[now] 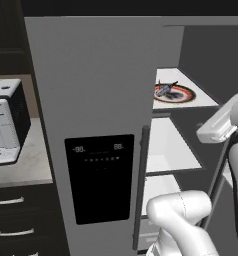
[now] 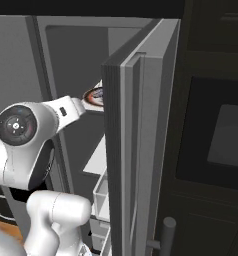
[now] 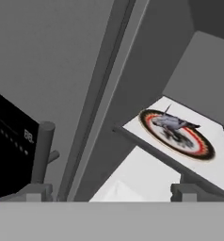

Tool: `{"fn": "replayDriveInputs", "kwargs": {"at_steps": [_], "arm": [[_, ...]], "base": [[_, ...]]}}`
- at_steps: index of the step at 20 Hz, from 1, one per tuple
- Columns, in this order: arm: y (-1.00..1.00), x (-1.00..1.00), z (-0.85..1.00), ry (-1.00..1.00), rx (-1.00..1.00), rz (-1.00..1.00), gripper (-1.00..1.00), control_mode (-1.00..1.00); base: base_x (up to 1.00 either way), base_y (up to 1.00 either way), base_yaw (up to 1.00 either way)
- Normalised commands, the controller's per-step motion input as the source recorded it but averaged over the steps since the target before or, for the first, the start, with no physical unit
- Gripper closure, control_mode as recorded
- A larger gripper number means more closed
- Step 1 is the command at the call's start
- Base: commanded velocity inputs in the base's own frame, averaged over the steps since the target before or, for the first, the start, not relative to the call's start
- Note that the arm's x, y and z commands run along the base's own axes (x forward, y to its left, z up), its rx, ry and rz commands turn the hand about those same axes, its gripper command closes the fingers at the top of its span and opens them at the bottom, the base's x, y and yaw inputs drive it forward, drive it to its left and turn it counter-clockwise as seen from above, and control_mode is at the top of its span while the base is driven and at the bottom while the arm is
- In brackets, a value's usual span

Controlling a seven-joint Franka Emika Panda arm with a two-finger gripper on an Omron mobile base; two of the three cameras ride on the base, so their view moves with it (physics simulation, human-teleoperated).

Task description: Retrieve the fish from the fridge and place it on the saucepan with marinade on the stove.

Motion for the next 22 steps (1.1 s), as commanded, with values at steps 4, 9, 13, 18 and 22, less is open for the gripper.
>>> {"fn": "replayDriveInputs", "kwargs": {"at_steps": [4, 9, 13, 18, 22], "arm": [[0.04, 0.19, 0.47, 0.0, -0.05, 0.08, -1.0, -1.0], [0.02, 0.19, 0.35, 0.04, -0.12, 0.02, -1.0, -1.0], [0.0, 0.18, 0.03, 0.01, -0.12, 0.03, -1.0, -1.0], [-0.02, 0.05, -0.07, -0.02, -0.16, 0.14, -1.0, -1.0], [0.0, 0.05, -0.24, -0.04, -0.18, 0.15, -1.0, -1.0]], "base": [[0.0, 0.0, 0.0], [0.0, 0.0, 0.0], [0.0, 0.0, 0.0], [0.0, 0.0, 0.0], [0.0, 0.0, 0.0]]}}
